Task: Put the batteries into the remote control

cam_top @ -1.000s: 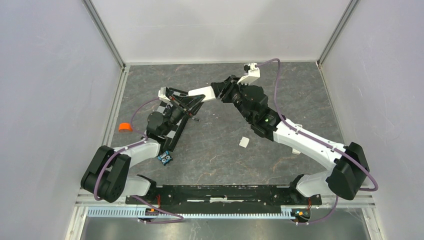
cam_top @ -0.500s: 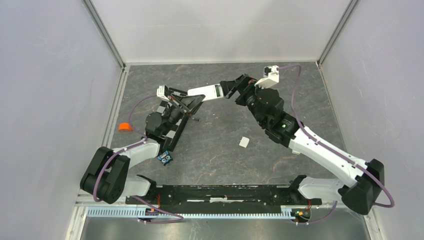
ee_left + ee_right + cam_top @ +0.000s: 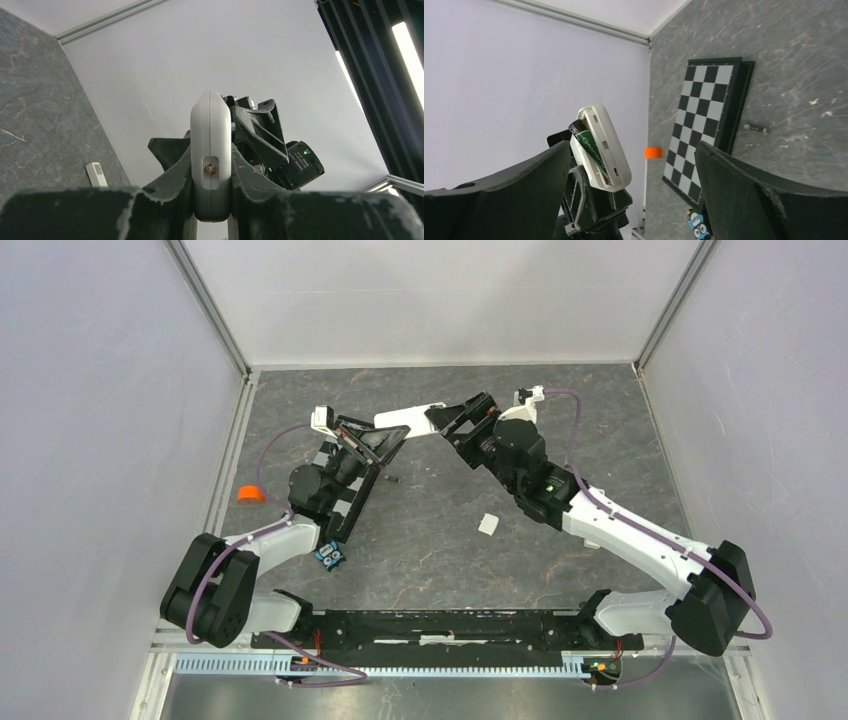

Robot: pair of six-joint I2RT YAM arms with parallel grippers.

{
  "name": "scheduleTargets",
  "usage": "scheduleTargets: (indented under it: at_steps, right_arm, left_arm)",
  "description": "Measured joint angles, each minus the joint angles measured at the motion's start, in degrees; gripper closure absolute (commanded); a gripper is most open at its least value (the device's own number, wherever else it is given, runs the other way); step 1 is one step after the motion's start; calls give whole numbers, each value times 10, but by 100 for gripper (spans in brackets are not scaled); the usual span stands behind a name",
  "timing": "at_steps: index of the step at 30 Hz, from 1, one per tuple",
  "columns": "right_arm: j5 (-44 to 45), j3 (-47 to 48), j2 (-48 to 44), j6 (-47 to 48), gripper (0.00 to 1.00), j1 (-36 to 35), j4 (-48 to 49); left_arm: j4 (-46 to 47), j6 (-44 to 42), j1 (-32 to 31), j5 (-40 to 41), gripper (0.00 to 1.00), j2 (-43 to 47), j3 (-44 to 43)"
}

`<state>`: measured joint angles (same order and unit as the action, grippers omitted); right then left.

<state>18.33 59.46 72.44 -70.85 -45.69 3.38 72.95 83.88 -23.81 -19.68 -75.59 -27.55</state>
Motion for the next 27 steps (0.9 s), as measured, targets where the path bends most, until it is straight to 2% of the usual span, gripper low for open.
scheduleTargets:
  at_steps: [8,11,13,16,24,27]
  right_arm:
    - [-15,-22,9,-30,2,0,88]
    - [-14,-22,9,-32,8,0,109]
    - [-14,-22,9,-38,16,0,119]
    - [-15,-22,12,-52,21,1,128]
    - [-40,-6,58,-85,16,1,135]
    - [-41,-6,59,-89,19,1,137]
  left_arm:
    - [6,-8,0,-2,98,0,0]
    - [9,-9,0,-2,98,0,0]
    - [12,-9,0,-3,98,0,0]
    - [16,-9,0,-4,98,0,0]
    - [42,-9,0,-8,98,-12,1]
    - [50,-9,0,-14,98,-18,3]
